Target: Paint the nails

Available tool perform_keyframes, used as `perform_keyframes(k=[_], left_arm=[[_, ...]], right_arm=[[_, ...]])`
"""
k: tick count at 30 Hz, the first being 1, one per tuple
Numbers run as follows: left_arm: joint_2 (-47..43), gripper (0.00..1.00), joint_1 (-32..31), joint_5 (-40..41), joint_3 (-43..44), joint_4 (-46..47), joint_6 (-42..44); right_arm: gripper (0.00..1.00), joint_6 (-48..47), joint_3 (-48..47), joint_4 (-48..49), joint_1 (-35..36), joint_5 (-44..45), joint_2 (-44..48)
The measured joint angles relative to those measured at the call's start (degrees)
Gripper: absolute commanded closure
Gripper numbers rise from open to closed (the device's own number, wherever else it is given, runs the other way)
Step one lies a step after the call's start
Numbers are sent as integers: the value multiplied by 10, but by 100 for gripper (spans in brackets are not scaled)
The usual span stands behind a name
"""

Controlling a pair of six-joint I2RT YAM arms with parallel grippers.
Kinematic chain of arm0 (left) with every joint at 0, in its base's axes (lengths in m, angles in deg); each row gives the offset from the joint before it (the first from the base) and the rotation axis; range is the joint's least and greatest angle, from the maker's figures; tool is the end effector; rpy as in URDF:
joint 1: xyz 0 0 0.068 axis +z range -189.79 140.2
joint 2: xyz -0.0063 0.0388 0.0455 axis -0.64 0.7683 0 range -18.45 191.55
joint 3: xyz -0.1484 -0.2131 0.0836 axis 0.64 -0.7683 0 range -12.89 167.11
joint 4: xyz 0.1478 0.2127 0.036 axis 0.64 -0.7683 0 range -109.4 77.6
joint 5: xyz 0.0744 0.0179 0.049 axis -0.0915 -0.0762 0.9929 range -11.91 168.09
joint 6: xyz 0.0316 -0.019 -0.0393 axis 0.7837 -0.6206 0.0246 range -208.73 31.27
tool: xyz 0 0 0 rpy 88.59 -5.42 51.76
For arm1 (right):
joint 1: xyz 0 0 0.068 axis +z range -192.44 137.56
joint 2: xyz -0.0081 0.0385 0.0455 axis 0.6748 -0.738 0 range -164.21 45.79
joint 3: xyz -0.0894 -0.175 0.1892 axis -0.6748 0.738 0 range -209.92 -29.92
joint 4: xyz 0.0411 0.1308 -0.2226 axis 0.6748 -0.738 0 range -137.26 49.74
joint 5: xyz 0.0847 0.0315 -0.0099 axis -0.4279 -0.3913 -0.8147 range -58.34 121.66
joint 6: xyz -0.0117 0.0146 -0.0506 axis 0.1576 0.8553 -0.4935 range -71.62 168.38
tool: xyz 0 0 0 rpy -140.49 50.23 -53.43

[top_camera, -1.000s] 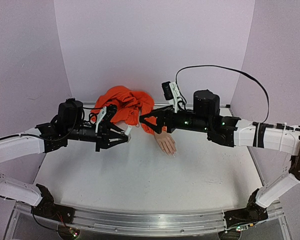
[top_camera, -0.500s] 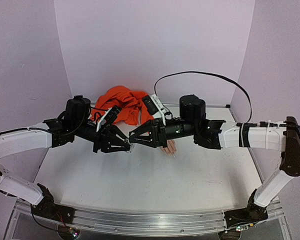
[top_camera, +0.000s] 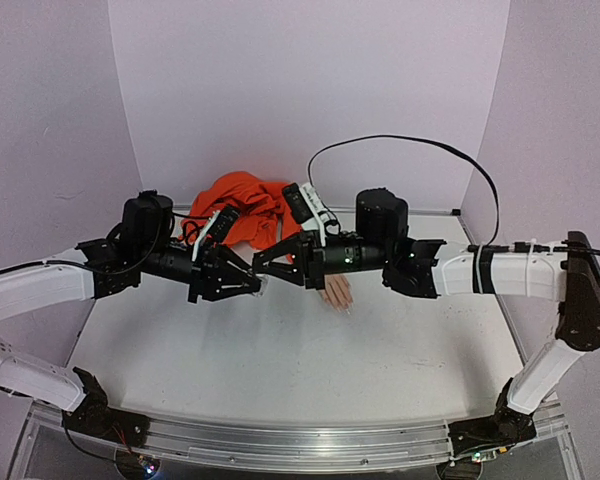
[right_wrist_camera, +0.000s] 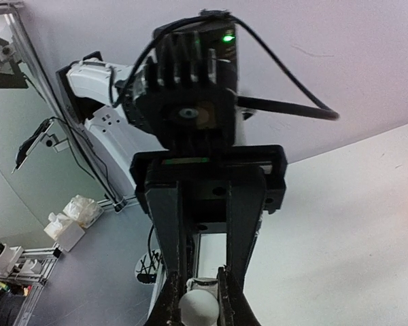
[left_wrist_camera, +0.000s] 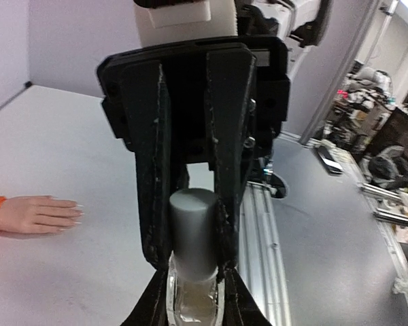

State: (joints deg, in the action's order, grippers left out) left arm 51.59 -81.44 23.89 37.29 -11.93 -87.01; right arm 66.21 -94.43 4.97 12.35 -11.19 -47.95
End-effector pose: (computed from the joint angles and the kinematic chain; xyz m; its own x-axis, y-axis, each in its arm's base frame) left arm 0.1828 -0.2011 0.3034 -0.2192 0.2184 -0.9509 0.9674 -0.0779 -0.2409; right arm 0.1974 0.3216 0.3372 -0.1474 0.1804 -0.9725 -0.9777 -0.1750 0.1157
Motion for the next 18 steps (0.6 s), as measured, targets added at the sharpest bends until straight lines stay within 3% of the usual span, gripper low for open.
perform_keyframes(k=[5, 11, 16, 17, 18], left_arm=[[-55, 100, -17, 231, -24, -2, 35], [-84, 100, -38, 470, -48, -1, 107], [-96, 100, -51, 546, -50, -8, 143], [-96, 100, -53, 549, -50, -6, 147], [-96, 100, -54, 550, -50, -4, 150]], right_arm=[[100, 47, -8, 9, 17, 164, -12], [100, 149, -125, -71, 96, 496, -91], [100, 186, -195, -115, 128, 611, -130], [98, 188, -197, -120, 130, 619, -130], [85, 188, -199, -122, 131, 623, -130]])
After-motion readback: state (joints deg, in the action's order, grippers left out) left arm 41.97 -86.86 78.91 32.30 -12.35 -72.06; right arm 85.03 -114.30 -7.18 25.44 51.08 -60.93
